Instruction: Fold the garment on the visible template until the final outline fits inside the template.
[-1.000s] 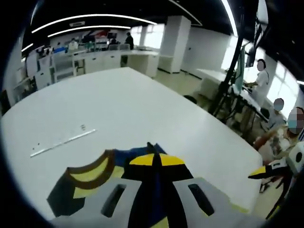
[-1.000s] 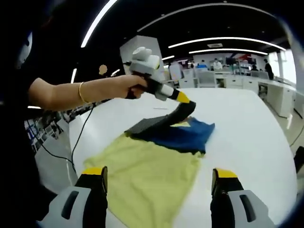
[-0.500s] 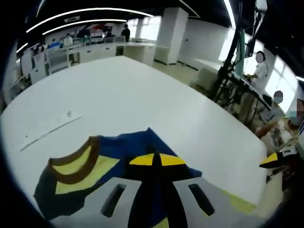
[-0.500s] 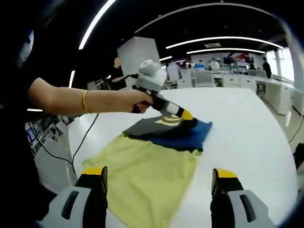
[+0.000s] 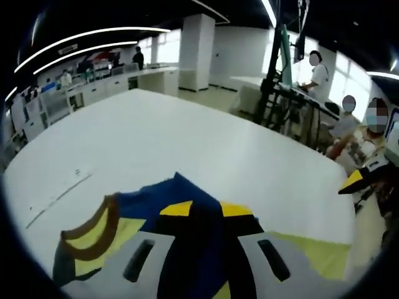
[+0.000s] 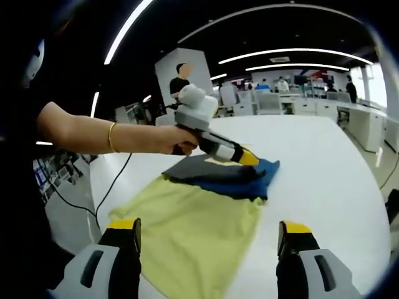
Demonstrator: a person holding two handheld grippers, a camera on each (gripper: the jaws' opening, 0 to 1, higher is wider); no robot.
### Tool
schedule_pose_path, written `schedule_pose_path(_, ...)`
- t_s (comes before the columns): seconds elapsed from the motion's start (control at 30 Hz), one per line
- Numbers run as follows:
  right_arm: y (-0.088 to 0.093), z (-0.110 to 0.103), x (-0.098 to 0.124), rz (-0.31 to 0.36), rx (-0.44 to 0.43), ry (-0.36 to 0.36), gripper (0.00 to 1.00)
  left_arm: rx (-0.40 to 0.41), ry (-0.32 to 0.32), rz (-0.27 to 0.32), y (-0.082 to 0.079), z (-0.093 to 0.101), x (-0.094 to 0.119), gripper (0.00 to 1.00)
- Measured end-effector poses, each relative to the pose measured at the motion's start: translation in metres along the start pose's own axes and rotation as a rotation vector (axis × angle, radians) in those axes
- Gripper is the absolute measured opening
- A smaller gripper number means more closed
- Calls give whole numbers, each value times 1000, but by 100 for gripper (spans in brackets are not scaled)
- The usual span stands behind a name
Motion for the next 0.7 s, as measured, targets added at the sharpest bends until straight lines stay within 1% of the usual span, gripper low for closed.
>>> schedule_pose_path(0.07, 0, 0, 0, -1, -1, 0, 90, -13, 14, 9, 1, 2, 1, 21)
schedule_pose_path(0.2, 0, -2, 1, 1, -1, 3, 90, -62, 22, 21, 3, 4, 3, 36)
schedule_pose_path(0.3, 1, -2, 2, 1, -3, 6, 90, -74, 23, 6, 7, 2, 4, 41)
schedule_pose_path(0.37, 2, -2, 2, -1, -5, 8, 90, -79, 18, 0, 10, 1, 4, 41)
schedule_pose_path(0.43, 3, -2, 3, -1, -6, 9, 90, -85, -1, -10, 12, -2, 3, 38)
schedule_pose_path(0.47, 3, -1, 3, 0, -10, 12, 90, -113, -39, -46, 14, -8, 2, 34)
schedule_pose_path(0.53, 3, -1, 4, 1, -12, 16, 89, -121, -38, -53, 16, -10, 0, 30)
schedule_pose_path(0.6, 4, 0, 5, -3, -12, 20, 89, -104, -36, -59, 17, -12, -1, 25)
schedule_pose_path(0.63, 4, -1, 5, -4, -12, 22, 89, -96, -36, -63, 18, -13, -2, 22)
schedule_pose_path(0.7, 5, 0, 5, -8, -16, 24, 89, -87, -31, -67, 19, -12, -1, 10)
Point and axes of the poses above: the point that each gripper's makers call its tool centre point, and the gripper's own axes: x roughly backward along the fingers, z roughly to its right, y roughly out of its underside, the point moved 9 cm from there along x, roughly backward along the fingers, and after that the axes turned 12 degrees about x, right-handed, at the moved point
